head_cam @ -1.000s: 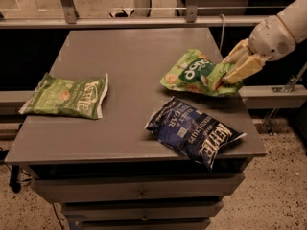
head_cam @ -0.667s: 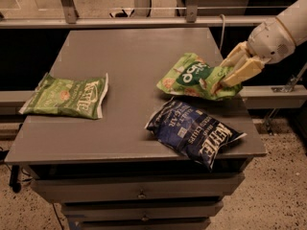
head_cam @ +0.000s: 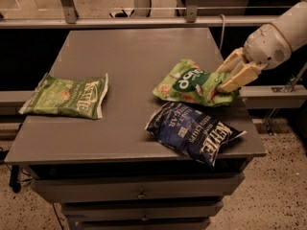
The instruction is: Move green rice chip bag near blue chip bag
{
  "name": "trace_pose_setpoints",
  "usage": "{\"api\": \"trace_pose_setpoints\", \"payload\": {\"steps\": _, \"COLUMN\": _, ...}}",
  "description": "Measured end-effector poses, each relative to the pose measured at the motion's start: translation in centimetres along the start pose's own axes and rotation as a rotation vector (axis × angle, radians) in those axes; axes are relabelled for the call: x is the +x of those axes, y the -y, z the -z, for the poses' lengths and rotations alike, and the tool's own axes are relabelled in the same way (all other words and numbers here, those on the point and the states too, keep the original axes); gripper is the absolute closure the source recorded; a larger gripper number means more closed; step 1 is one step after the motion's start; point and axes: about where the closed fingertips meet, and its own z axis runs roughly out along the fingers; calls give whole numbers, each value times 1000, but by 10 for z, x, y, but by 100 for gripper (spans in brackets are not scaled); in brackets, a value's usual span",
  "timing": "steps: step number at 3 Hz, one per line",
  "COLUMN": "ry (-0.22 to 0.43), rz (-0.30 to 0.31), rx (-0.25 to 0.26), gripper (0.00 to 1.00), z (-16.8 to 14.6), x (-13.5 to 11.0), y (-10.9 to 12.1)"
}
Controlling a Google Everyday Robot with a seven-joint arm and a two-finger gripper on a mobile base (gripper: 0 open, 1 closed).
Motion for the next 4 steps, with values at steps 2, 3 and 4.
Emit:
{"api": "trace_pose_setpoints", "payload": {"steps": 2, "ry": 8, "rz": -4, "rx": -22, "gripper": 13, "z": -7, "x": 0, "y": -5}}
{"api": "trace_pose_setpoints", "payload": {"steps": 3, "ry": 9, "rz": -7, "rx": -19, "gripper": 0, "z": -5, "x": 1, "y": -7}}
{"api": "trace_pose_setpoints", "payload": {"steps": 4, "ry": 11, "rz": -32, "rx": 57, "gripper": 0, "z": 12, "x": 13, "y": 0}}
